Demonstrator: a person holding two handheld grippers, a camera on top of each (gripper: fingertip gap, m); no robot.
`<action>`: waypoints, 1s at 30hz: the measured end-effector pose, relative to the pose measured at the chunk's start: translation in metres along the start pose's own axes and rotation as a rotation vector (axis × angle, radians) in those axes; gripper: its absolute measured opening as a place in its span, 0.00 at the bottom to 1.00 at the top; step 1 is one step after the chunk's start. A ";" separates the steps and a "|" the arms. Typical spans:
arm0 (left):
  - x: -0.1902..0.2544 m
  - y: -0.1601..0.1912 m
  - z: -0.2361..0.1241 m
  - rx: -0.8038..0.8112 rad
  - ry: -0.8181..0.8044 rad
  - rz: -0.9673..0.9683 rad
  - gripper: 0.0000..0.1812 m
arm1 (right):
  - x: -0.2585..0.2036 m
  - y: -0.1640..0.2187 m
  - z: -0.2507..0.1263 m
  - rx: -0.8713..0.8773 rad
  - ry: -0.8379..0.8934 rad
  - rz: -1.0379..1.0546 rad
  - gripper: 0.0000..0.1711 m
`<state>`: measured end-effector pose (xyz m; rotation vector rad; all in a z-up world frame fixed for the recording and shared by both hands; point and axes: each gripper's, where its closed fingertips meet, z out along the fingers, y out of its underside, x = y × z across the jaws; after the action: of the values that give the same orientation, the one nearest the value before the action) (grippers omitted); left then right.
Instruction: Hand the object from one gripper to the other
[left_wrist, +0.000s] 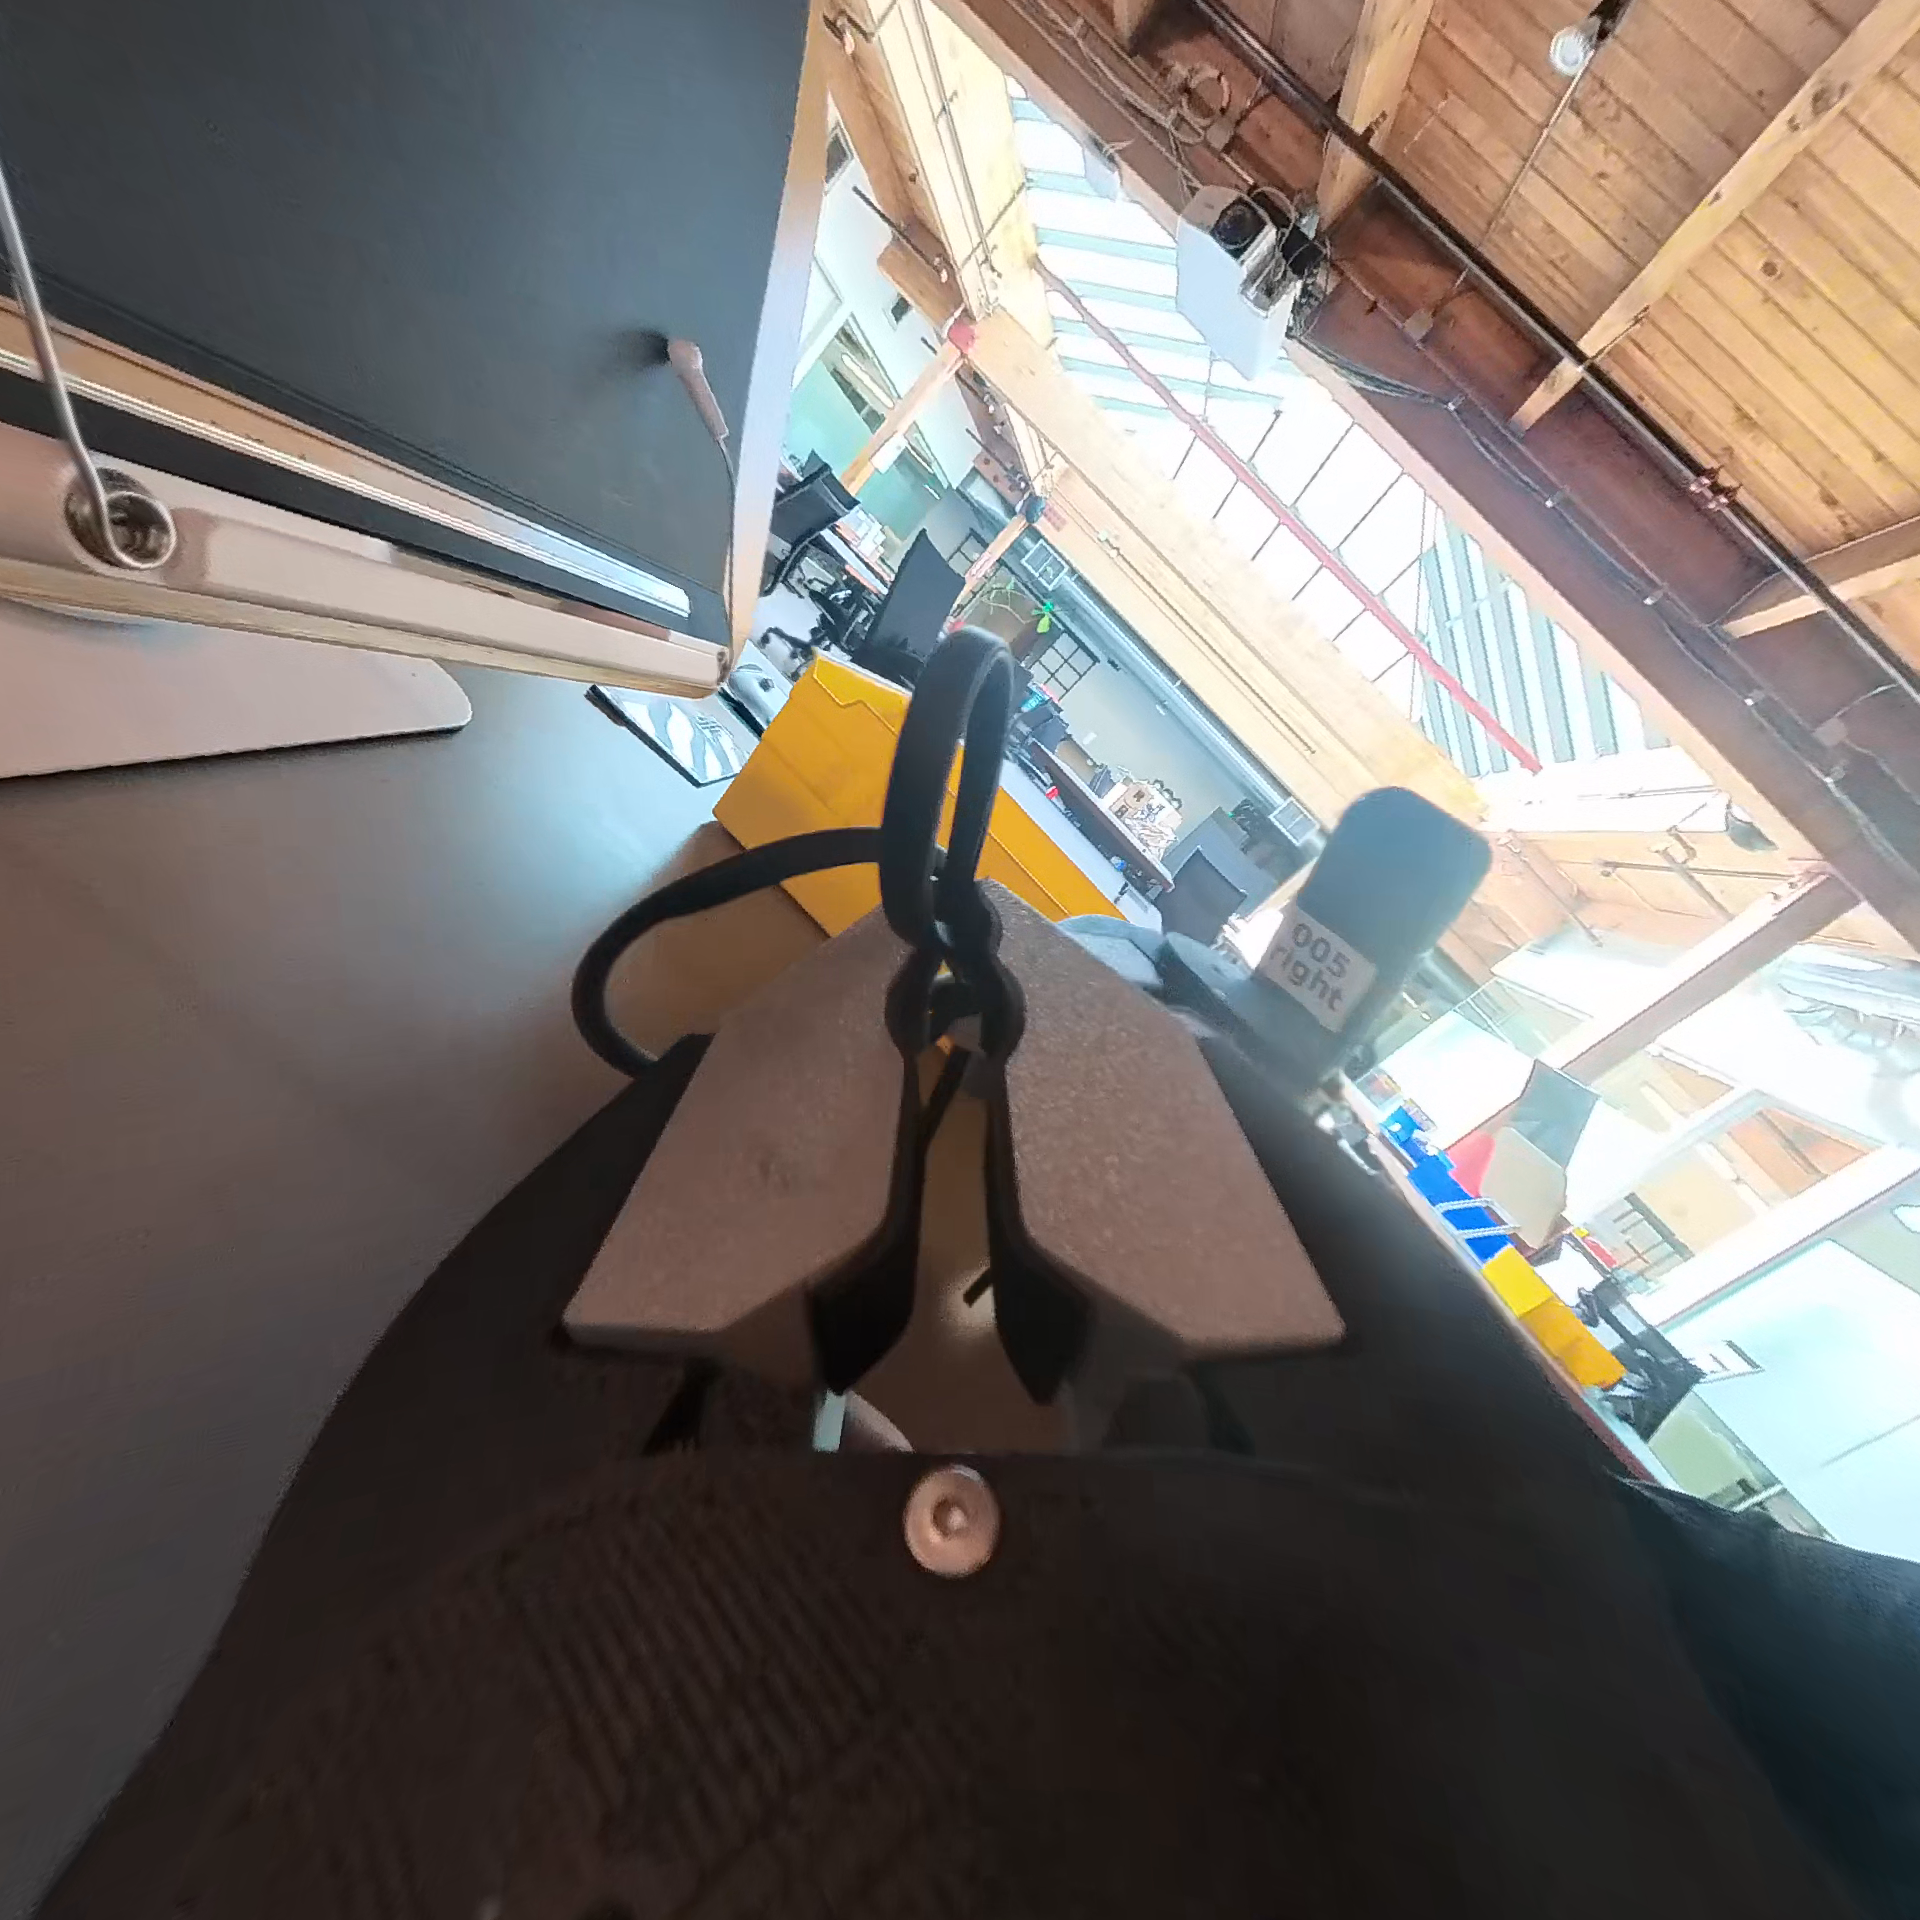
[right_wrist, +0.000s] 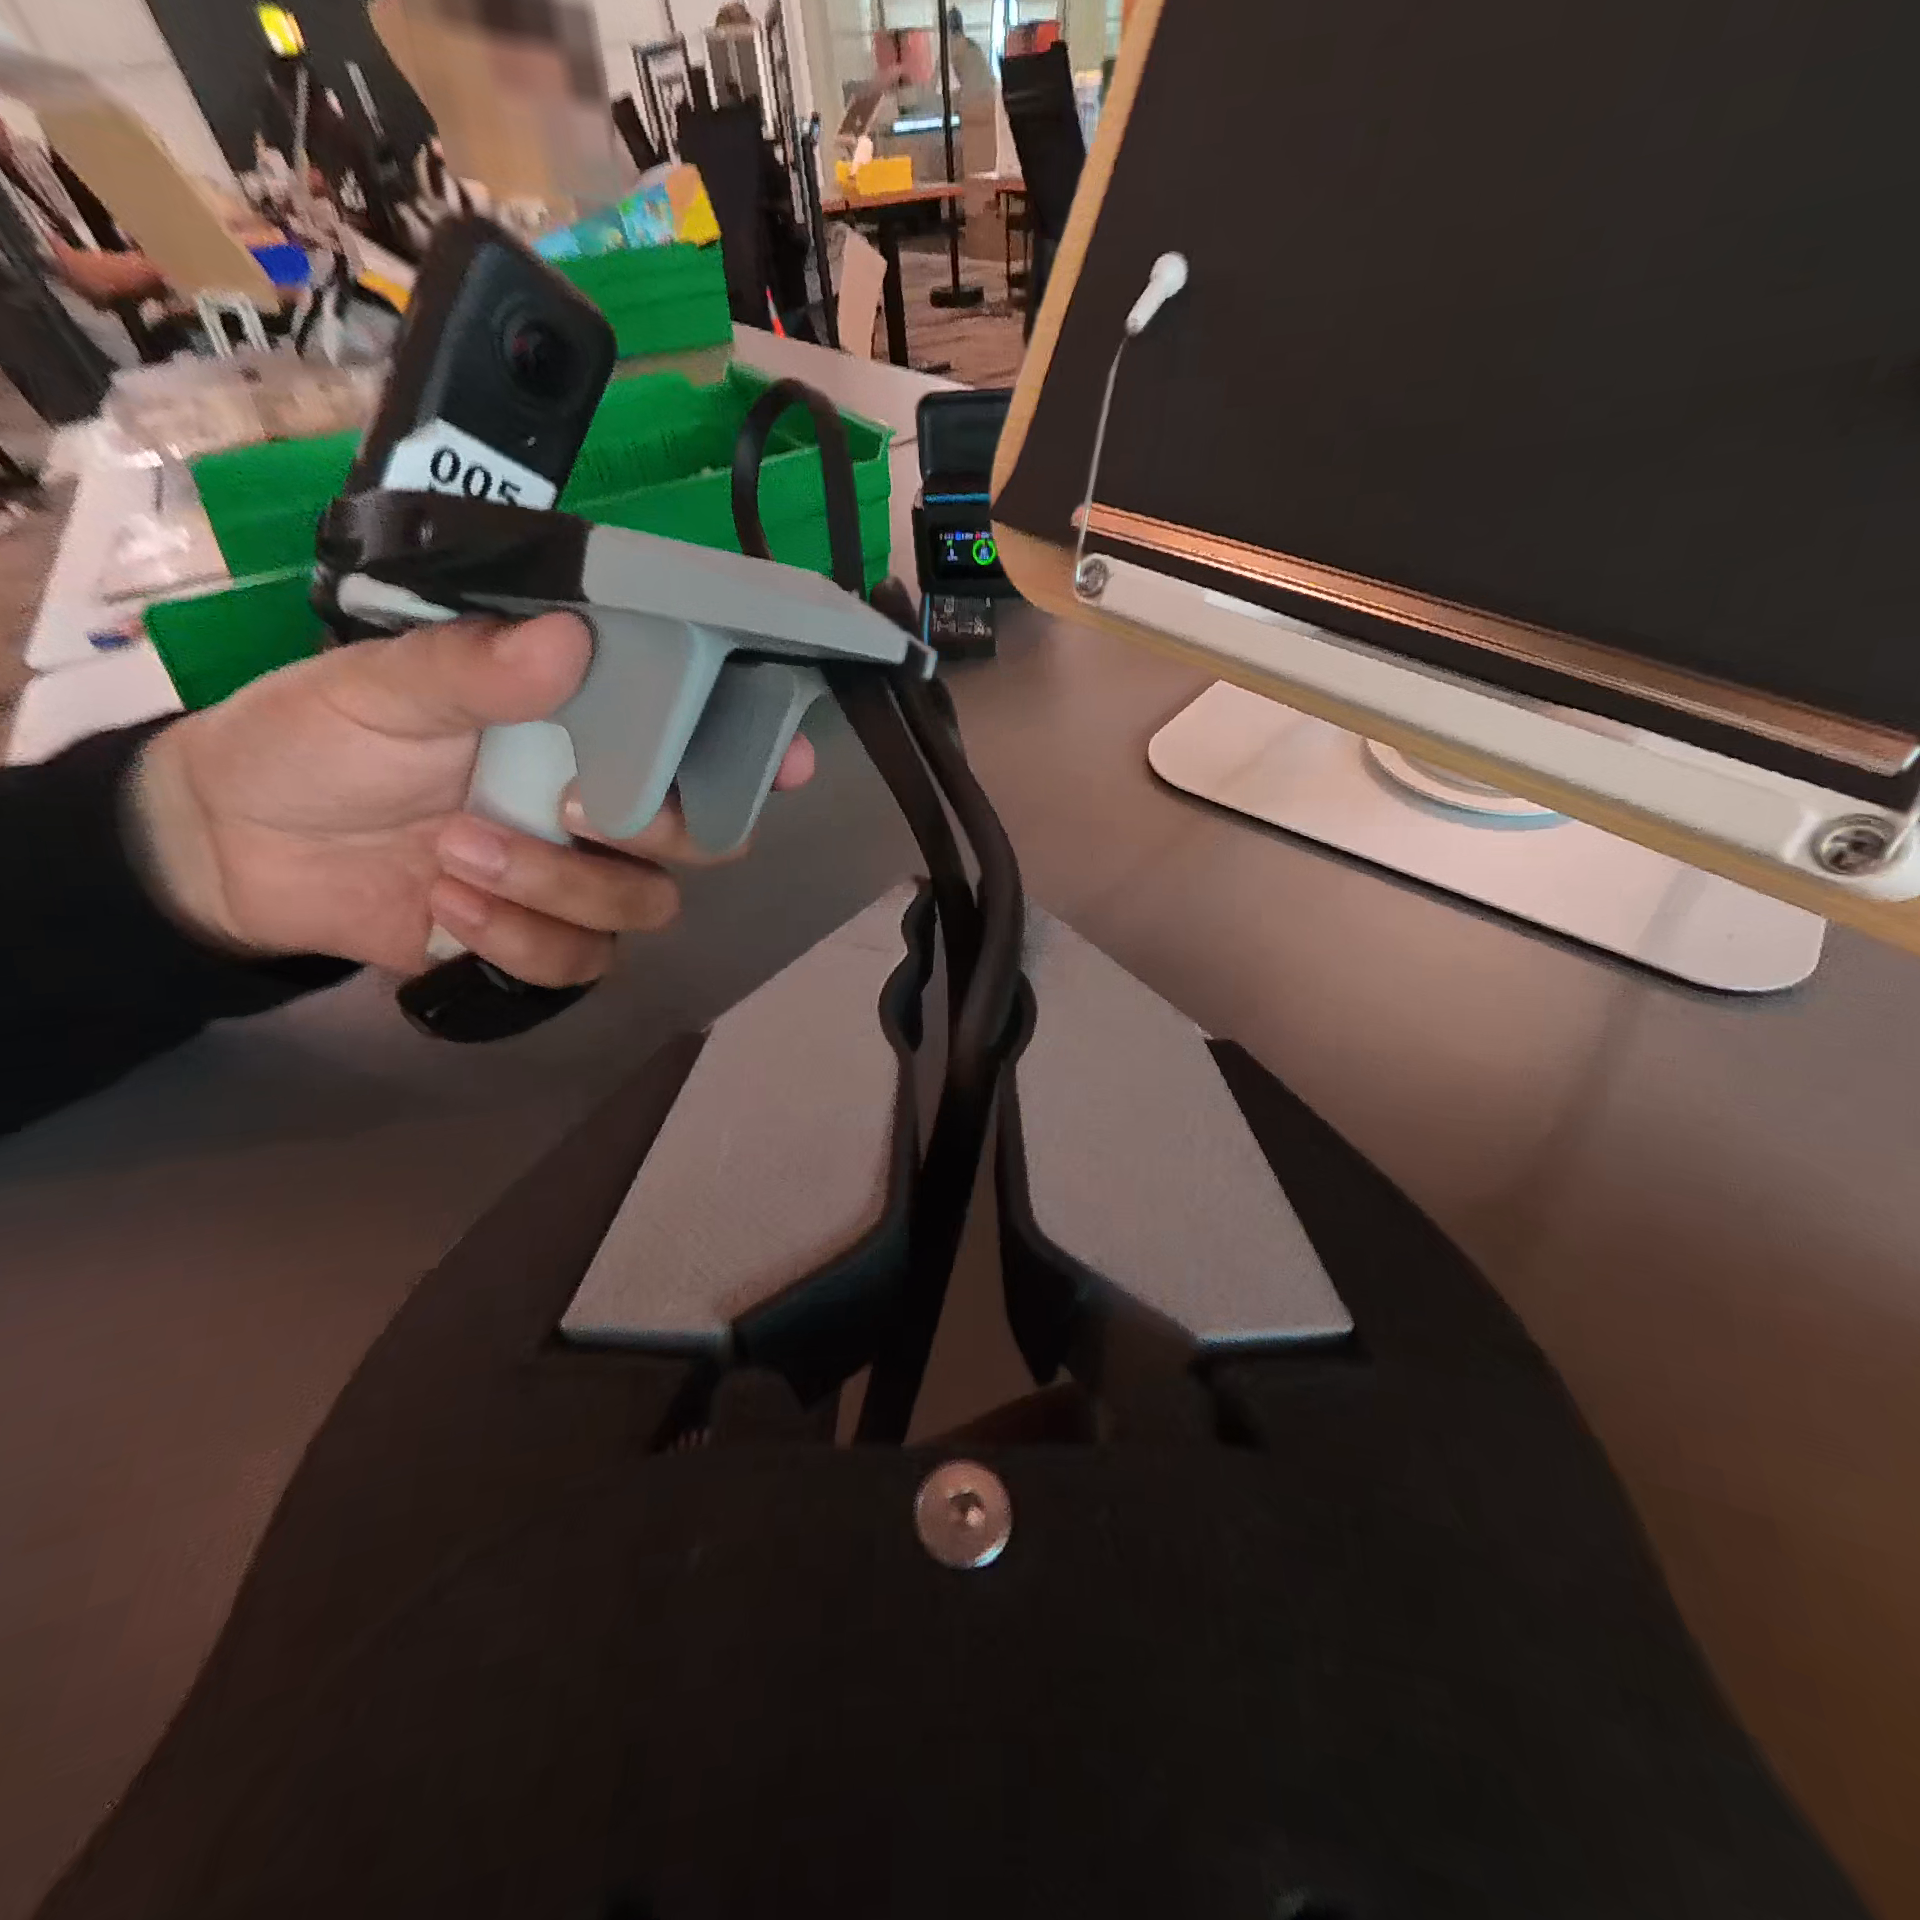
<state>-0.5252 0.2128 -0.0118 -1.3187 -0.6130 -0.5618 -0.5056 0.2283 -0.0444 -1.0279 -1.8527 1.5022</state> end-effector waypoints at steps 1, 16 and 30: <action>0.000 0.000 0.000 0.000 0.002 -0.006 0.00 | -0.003 0.002 0.002 -0.011 -0.003 -0.016 0.03; 0.010 0.011 0.001 -0.110 0.003 0.168 0.00 | -0.010 0.003 -0.003 -0.048 0.031 -0.256 0.30; 0.085 0.059 -0.026 -0.389 0.423 0.573 0.00 | -0.065 -0.014 -0.035 0.026 -0.434 -0.055 0.53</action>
<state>-0.4211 0.1941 0.0014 -1.5913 0.2388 -0.4718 -0.4447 0.1932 -0.0194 -0.6662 -2.1202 1.8181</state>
